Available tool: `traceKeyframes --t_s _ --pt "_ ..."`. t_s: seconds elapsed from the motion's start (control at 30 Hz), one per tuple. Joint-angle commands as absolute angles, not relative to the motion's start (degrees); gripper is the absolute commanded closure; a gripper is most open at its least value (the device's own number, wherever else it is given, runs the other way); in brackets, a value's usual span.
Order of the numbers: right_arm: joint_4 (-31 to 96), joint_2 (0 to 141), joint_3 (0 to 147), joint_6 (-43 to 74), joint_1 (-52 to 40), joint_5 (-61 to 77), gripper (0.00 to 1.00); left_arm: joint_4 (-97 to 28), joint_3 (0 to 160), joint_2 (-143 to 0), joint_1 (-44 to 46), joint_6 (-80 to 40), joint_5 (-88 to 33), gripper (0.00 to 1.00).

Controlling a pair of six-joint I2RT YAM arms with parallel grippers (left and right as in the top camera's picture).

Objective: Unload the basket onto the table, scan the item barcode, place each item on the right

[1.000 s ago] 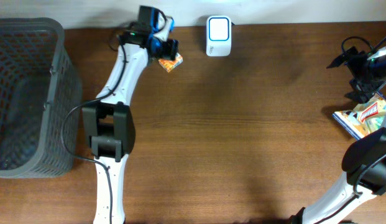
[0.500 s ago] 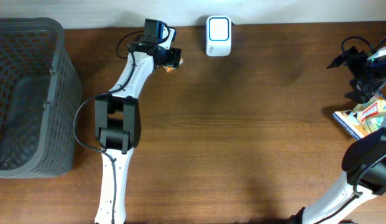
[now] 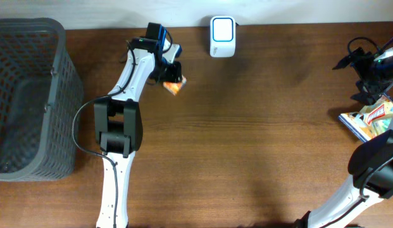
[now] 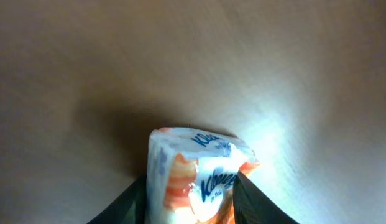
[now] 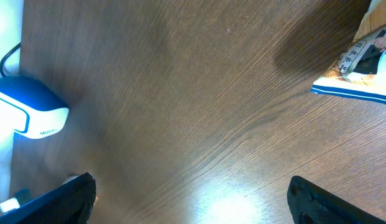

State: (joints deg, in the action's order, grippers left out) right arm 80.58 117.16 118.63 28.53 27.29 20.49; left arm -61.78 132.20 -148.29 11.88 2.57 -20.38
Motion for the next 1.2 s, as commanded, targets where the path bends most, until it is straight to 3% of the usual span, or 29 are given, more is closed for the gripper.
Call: traceKeyframes --t_s 0.0,0.17,0.4,0.57,0.67,0.7,0.73,0.77,0.8,1.03,1.17 --pt "80.58 115.66 119.46 28.82 27.38 20.75 0.01 -68.49 131.57 -146.5 12.1 2.61 -41.85 0.64" --pt "80.58 115.66 119.46 28.82 27.38 20.75 0.01 -75.13 131.52 -146.5 15.2 2.61 -53.76 0.63" --pt "80.58 115.66 119.48 28.82 27.38 20.75 0.01 -76.27 135.28 -146.43 18.96 0.89 -55.57 0.63" --pt "80.58 115.66 119.46 28.82 27.38 20.75 0.01 -86.85 151.06 -146.17 16.91 0.89 -36.82 0.61" --pt "80.58 115.66 119.48 28.82 27.38 20.75 0.01 -92.33 159.22 -146.1 16.03 0.86 -24.82 0.71" --pt "80.58 115.66 119.46 28.82 27.38 20.75 0.01 -94.85 162.45 -146.1 15.9 -0.97 -15.9 0.72" --pt "80.58 115.66 119.46 28.82 27.38 20.75 0.01 -95.9 163.15 -146.1 15.92 -2.37 -11.92 0.58" --pt "80.58 115.66 119.46 28.82 27.38 20.75 0.01 -96.73 163.19 -146.12 15.92 -3.62 -8.6 0.46" --pt "80.58 115.66 119.46 28.82 27.38 20.75 0.01 -96.73 162.52 -146.15 15.92 -3.66 -7.68 0.46" --pt "80.58 115.66 119.46 28.82 27.38 20.75 0.01 -93.97 149.99 -146.34 16.43 -4.49 -9.17 0.47" --pt "80.58 115.66 119.46 28.82 27.38 20.75 0.01 -85.54 137.27 -146.34 17.23 -0.21 -21.71 0.55"
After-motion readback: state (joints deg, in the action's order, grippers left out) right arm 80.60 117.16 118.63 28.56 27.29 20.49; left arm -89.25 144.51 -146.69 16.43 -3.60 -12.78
